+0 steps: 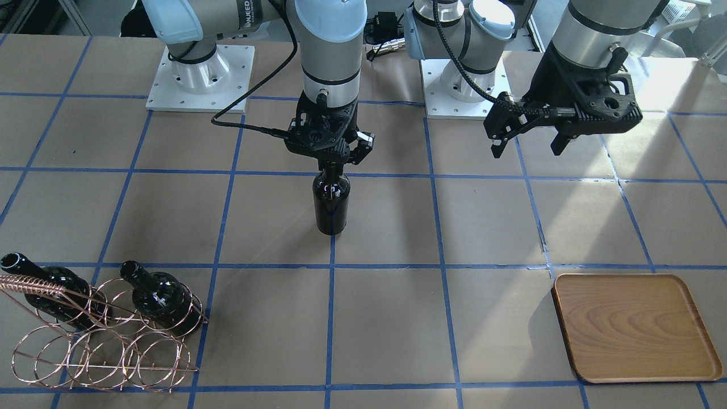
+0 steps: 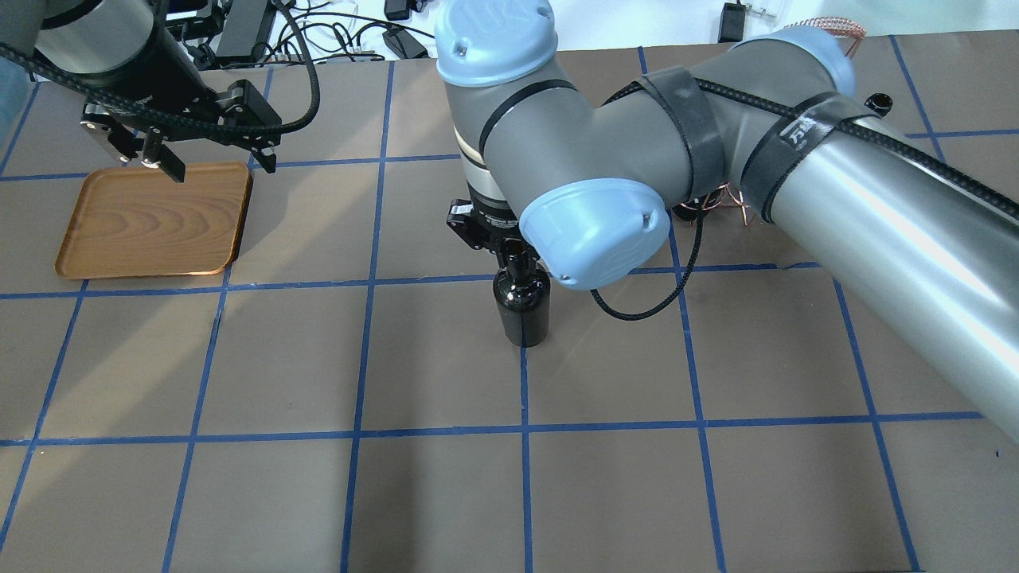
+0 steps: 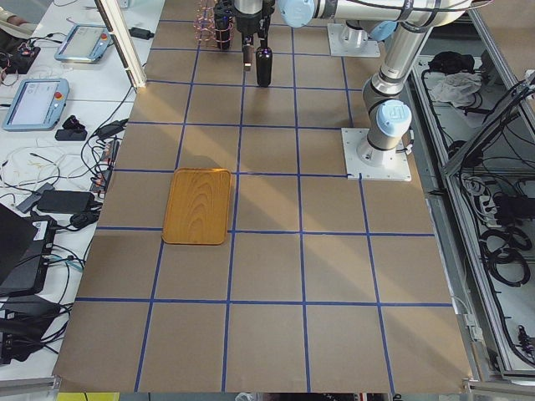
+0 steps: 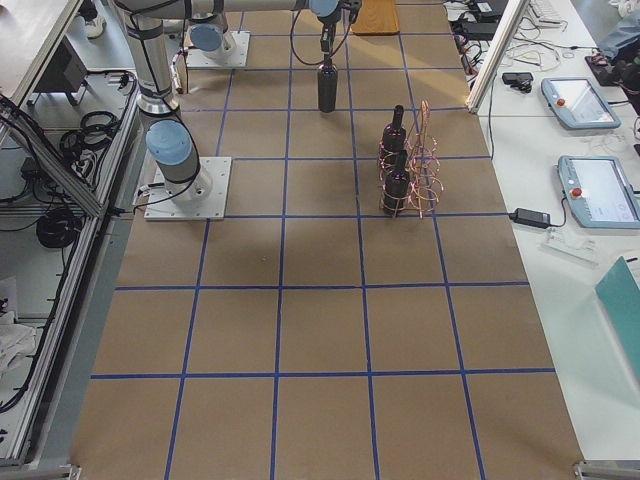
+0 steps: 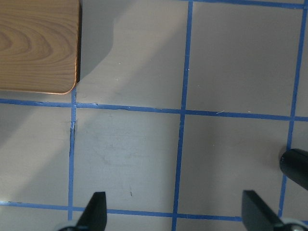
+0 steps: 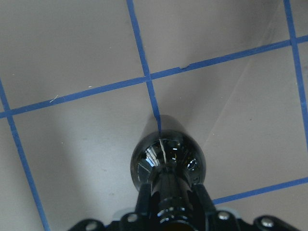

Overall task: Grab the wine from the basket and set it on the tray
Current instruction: 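Carry the bottle with the right gripper toward the table center, then lower the bottle upright onto the table and open the right gripper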

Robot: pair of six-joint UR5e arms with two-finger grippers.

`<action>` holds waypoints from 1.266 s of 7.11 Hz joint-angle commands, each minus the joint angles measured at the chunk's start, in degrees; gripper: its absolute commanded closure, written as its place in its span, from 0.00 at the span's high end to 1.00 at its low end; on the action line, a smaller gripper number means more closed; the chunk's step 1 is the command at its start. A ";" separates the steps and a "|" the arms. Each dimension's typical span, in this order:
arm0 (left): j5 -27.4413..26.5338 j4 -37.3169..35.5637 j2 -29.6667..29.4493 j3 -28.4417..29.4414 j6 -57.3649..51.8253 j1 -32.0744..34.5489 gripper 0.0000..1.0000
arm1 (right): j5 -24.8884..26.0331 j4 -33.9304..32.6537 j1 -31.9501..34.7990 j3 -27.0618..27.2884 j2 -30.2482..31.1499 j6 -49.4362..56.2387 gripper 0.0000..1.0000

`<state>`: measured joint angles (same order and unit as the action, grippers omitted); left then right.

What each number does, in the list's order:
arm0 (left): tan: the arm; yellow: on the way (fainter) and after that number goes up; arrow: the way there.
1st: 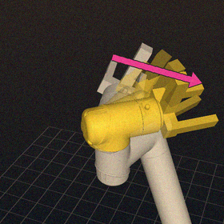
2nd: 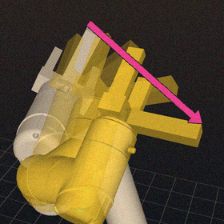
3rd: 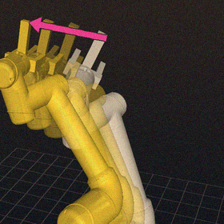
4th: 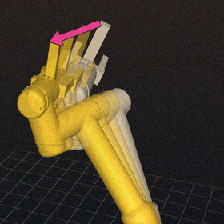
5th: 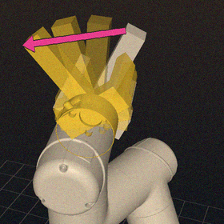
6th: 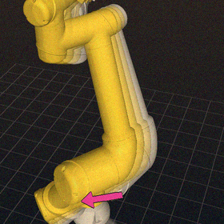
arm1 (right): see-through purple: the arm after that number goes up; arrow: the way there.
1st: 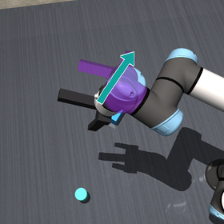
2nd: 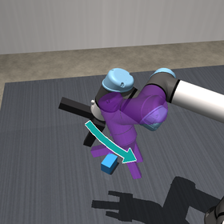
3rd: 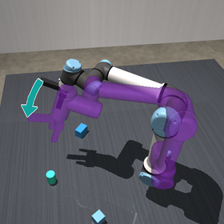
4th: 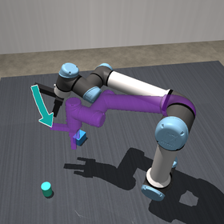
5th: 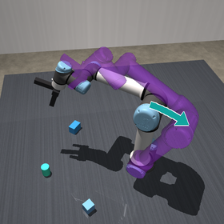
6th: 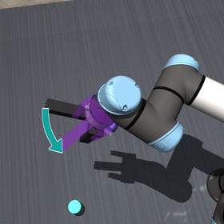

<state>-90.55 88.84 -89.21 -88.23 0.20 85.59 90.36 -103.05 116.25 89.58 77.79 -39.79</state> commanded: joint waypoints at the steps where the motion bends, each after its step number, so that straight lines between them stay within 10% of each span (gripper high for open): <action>1: 0.02 0.02 0.01 -0.27 0.06 0.01 1.00 | -0.36 -1.63 1.08 -0.72 -1.84 -1.34 0.00; 9: -0.51 0.11 0.36 -0.36 0.06 -0.16 1.00 | -0.45 -1.63 1.61 -0.81 -2.12 -1.34 0.00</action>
<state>-90.95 88.88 -88.92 -88.59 0.26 85.45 89.91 -104.68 117.84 88.80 75.67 -41.10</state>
